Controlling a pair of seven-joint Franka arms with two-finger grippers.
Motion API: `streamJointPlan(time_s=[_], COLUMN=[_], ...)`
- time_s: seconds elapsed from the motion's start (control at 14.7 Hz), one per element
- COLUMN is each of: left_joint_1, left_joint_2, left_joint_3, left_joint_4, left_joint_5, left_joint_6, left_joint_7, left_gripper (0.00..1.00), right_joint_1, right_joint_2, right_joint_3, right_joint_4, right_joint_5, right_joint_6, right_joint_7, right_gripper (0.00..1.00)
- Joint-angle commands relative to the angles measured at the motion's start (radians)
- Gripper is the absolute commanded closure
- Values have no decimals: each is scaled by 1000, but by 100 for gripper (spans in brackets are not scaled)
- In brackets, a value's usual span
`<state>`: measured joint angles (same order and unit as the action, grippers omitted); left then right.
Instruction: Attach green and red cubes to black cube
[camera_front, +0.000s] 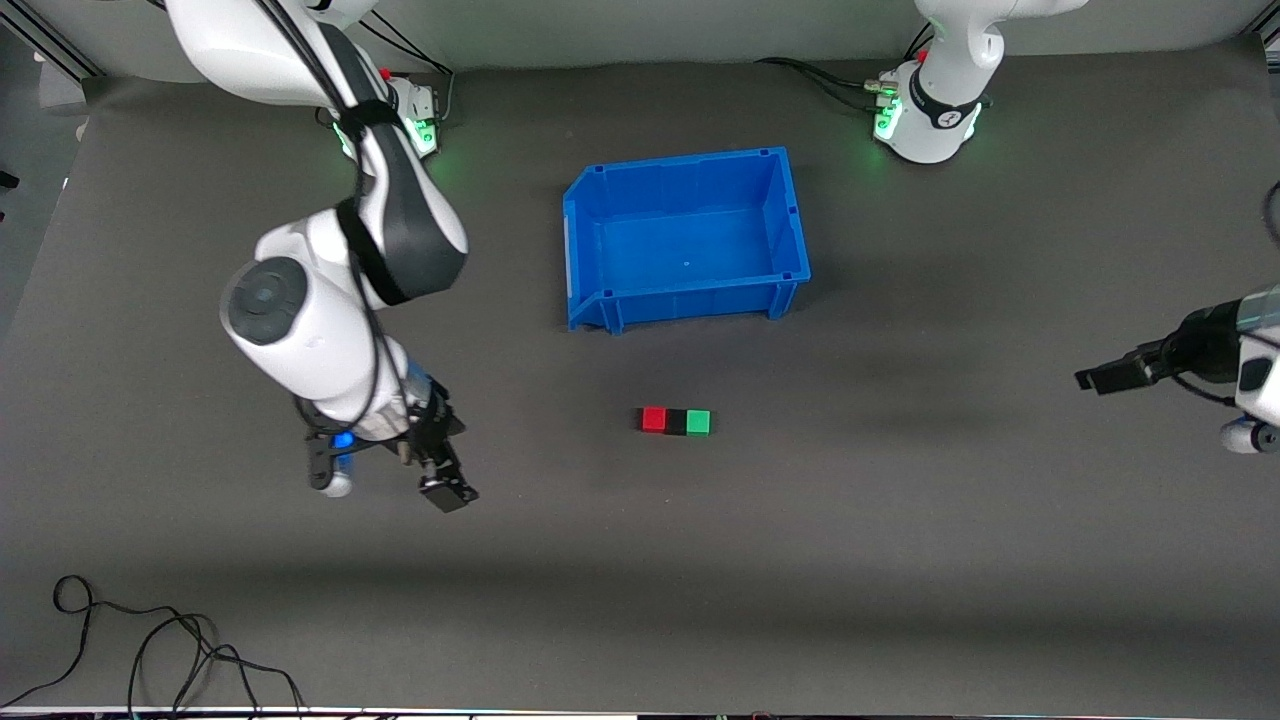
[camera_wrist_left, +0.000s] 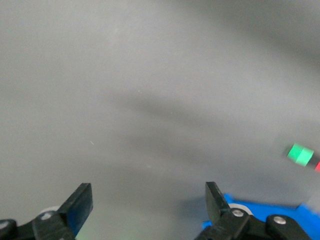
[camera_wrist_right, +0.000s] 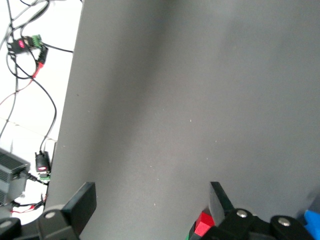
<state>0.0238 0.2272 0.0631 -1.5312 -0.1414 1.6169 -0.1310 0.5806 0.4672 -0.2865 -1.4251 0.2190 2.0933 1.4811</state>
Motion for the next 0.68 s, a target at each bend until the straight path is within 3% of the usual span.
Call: streamJointPlan(time_s=[0.0, 0.2, 0.41, 0.61], left_joint_1=[-33, -48, -93, -108], left_joint_2=[-61, -107, -163, -225], left_joint_3=[3, -8, -9, -11], left_joint_4=[2, -3, -41, -101], left_joint_5=[45, 65, 115, 140], left_joint_6=[-44, -35, -8, 15], left_joint_7=[106, 108, 106, 105], left_gripper=[0, 0, 0, 0], right_joint_1=[-130, -264, -396, -608], right_joint_2=[-244, -361, -444, -478], right_joint_3=[81, 148, 223, 445], right_joint_4=[-205, -228, -232, -230], right_joint_5=[-7, -24, -108, -197], right_joint_6=[-59, -289, -415, -493], right_joint_7=[-241, -527, -772, -938], right_gripper=[0, 0, 0, 0])
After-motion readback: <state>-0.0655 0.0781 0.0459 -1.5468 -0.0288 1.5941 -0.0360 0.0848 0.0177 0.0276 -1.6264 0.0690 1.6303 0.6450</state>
